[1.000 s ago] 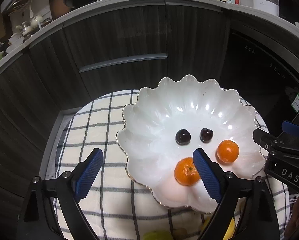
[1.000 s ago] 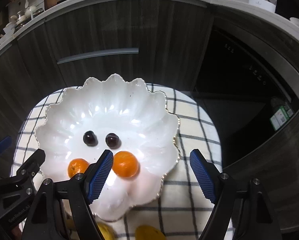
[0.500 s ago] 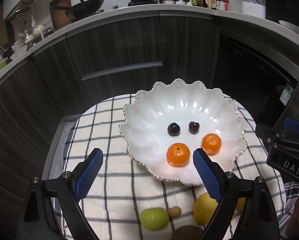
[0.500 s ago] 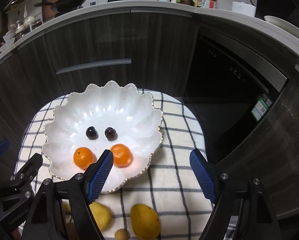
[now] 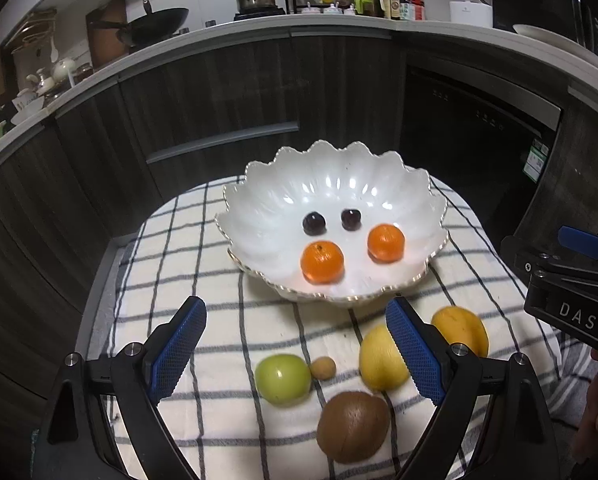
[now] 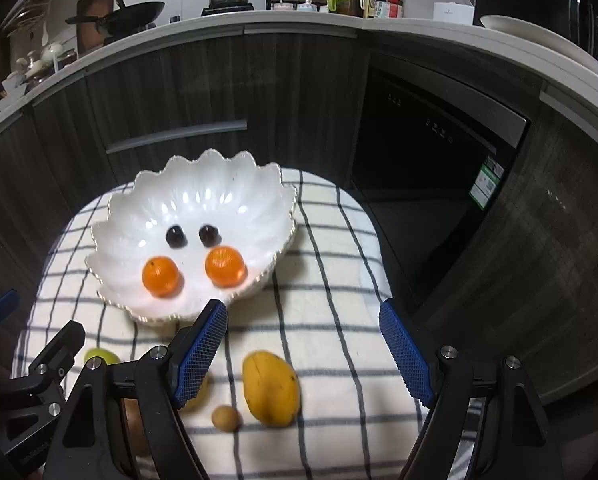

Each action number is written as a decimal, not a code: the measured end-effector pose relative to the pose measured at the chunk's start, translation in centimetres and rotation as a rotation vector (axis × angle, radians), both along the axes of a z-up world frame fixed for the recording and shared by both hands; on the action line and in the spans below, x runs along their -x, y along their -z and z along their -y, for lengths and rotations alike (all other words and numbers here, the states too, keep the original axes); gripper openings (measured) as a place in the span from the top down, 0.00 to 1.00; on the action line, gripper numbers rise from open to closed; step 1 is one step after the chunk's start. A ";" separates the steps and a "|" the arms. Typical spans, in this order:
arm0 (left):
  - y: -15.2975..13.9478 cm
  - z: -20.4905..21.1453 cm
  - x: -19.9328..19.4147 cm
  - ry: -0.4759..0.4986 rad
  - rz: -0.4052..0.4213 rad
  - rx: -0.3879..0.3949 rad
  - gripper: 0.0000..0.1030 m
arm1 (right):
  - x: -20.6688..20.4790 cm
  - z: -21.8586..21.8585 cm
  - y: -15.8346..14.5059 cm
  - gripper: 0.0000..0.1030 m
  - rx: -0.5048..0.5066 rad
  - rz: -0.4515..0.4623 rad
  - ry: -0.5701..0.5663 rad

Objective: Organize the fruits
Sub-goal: 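Withdraw both tools from the bowl toward the kiwi and mango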

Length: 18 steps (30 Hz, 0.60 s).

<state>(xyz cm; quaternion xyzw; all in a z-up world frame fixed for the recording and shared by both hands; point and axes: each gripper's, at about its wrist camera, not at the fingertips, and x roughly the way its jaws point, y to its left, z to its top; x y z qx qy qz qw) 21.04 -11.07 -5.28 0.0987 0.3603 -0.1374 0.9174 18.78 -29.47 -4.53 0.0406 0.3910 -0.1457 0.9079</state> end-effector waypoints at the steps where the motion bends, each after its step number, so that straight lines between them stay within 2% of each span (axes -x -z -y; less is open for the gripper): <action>1: 0.3 0.1 0.2 0.003 -0.003 -0.003 0.11 | 0.3 0.0 0.2 0.23 0.000 -0.002 0.004; 11: 2.9 0.0 1.4 0.030 -0.044 -0.001 0.11 | 2.1 0.0 2.5 0.23 -0.015 -0.024 0.022; 18: 5.0 0.1 2.1 0.041 -0.072 -0.017 0.11 | 3.2 -0.3 4.3 0.23 -0.018 -0.074 0.023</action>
